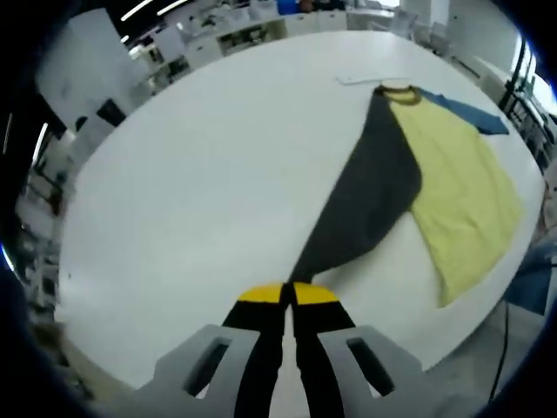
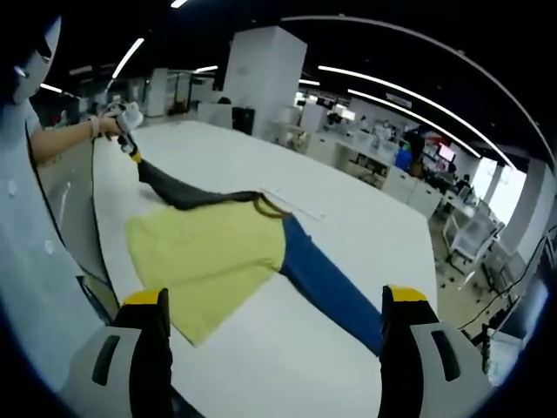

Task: Fold the garment on the visible template until the final outline fits inside the template.

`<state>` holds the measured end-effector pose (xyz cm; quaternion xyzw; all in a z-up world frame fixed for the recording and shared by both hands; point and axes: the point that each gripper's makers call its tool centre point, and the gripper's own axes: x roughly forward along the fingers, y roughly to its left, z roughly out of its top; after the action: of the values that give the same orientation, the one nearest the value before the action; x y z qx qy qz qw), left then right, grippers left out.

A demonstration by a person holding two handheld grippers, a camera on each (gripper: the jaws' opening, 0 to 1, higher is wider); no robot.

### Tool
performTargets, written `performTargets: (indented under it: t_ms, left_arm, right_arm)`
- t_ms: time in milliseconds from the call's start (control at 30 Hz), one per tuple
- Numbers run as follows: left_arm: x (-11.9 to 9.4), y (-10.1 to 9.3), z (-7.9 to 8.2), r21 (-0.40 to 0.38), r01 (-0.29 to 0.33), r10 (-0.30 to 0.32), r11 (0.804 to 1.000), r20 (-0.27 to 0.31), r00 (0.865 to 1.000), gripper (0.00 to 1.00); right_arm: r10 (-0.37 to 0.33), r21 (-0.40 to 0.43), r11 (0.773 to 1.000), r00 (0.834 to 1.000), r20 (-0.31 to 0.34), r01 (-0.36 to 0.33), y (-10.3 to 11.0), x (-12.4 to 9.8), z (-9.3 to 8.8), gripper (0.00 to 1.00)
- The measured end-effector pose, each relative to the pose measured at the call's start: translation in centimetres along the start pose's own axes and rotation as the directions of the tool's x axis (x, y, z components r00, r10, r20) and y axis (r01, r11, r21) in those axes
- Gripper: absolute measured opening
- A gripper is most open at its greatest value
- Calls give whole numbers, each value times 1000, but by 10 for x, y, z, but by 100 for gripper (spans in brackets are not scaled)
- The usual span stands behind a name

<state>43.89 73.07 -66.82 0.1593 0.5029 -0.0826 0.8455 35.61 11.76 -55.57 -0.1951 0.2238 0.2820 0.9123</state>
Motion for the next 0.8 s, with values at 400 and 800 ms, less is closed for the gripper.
performTargets:
  t_ms: [400,800]
  left_arm:
    - [19,25,13,18,-27,28,999,-23,999,0]
    - [41,48,13,49,-49,55,998,-116,992,0]
  right_arm:
    - [-37,4,999,999,-11,37,-15,2,6,100]
    - [-42,13,999,999,-20,42,-18,15,10,100]
